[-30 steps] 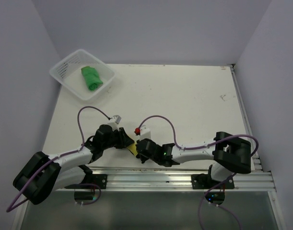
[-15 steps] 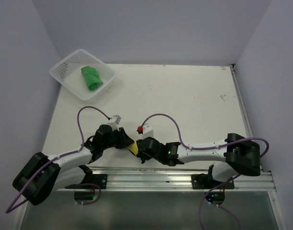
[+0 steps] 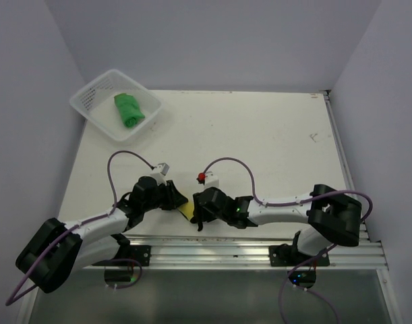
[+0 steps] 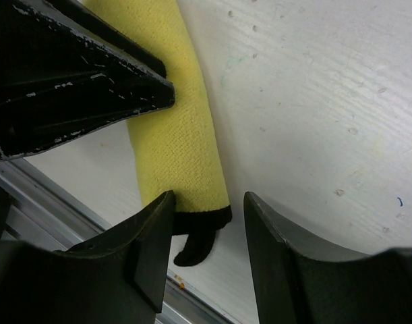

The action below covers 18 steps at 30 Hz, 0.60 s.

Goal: Roll the towels
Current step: Place the rolled towel into the container

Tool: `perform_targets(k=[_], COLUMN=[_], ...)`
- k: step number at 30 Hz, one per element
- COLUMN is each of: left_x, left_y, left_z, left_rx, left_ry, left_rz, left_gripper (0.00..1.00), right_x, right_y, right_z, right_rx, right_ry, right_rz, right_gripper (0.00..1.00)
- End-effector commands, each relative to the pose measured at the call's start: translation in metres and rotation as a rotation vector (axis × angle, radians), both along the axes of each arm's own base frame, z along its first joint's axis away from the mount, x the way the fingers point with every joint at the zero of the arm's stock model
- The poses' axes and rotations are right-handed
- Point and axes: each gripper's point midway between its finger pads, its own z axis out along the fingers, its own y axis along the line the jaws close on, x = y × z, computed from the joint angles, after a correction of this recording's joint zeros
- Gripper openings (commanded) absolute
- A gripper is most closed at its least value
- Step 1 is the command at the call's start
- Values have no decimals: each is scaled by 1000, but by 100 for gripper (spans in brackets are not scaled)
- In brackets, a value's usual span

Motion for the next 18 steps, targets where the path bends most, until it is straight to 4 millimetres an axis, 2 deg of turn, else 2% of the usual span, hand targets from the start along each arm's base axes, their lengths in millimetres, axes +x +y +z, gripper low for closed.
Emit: perform_targets(k=[1,12,15,18], left_x=[-13,-14,-15,-14], left_y=[17,22,24,25], left_z=[-25,-29,-32,-31], left_rx=[78,85,87,83], left_ry=[63,67,71,71], left_rz=[19,45,62,68], left_gripper=[34,34,34,34], right_x=[-8,-22,-27,-29], right_y=[15,21,24,27], right_z=[-2,-17,-21,-21], right_rx=[87,134,154,162], right_ry=[42,120,143,153], right_rz=[23,46,57,67], right_gripper=[50,50,41,24])
